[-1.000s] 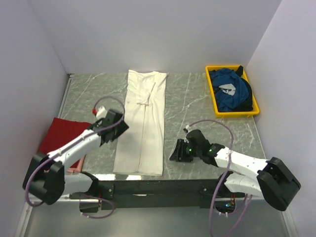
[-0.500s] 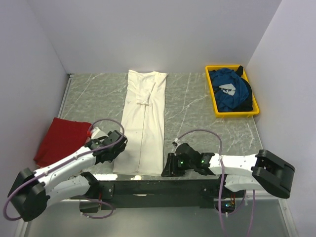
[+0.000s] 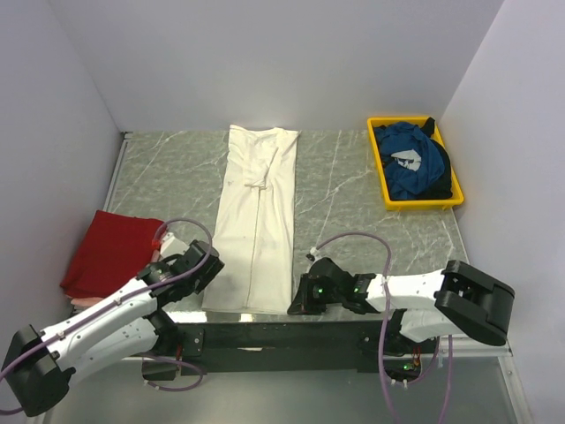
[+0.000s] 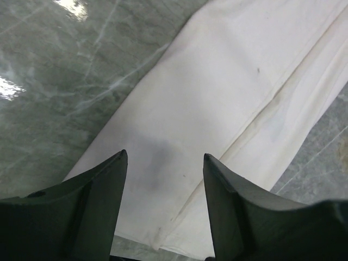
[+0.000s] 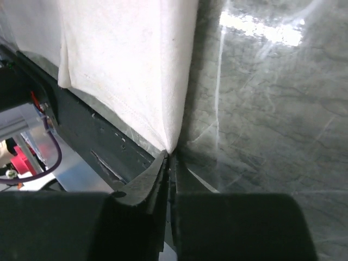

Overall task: Fold and stack the t-shirts
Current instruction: Fold the tshirt

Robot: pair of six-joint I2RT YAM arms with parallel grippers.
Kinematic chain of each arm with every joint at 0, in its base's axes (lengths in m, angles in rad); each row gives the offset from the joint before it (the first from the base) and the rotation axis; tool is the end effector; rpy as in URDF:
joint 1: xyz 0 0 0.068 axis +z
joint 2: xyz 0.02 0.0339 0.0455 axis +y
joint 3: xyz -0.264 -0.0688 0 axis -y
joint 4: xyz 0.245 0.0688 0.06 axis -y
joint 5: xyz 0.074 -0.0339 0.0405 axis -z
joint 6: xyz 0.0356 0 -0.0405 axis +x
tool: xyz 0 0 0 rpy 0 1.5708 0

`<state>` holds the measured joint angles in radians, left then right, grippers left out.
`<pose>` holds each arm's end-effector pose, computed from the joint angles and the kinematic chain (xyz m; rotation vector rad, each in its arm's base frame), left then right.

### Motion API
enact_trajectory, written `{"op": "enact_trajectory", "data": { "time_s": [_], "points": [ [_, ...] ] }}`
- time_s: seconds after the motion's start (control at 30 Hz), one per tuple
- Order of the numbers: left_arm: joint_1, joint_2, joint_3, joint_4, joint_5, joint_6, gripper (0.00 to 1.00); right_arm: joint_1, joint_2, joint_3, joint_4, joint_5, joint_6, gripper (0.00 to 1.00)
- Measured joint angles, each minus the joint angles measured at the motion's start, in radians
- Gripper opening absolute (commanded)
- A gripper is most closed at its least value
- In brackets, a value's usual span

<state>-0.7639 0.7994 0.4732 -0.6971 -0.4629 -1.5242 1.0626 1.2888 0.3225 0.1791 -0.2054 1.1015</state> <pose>0.1138 -0.0870 0.1907 -1.0706 2.2377 -0.3913 0.0968 0.1887 0.1225 -0.0630 2.7279 1.1264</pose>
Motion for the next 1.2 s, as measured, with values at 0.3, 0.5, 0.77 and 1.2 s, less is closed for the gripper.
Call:
{"op": "enact_trajectory", "data": {
  "time_s": [0.3, 0.5, 0.77, 1.2],
  "points": [
    [-0.098, 0.082, 0.013, 0.082, 0.071, 0.047, 0.55, -0.196, -0.115, -0.072, -0.043, -0.049, -0.08, 0.0],
    [-0.167, 0.153, 0.067, 0.082, 0.108, 0.045, 0.55, -0.269, -0.302, -0.099, -0.209, -0.056, -0.182, 0.0],
    [-0.187, 0.111, 0.066, -0.043, 0.182, 0.023, 0.48, -0.26, -0.298, -0.127, -0.22, -0.153, -0.206, 0.0],
    [-0.288, 0.08, -0.003, -0.182, 0.261, -0.07, 0.37, -0.223, -0.293, -0.131, -0.215, -0.184, -0.211, 0.0]
  ]
}}
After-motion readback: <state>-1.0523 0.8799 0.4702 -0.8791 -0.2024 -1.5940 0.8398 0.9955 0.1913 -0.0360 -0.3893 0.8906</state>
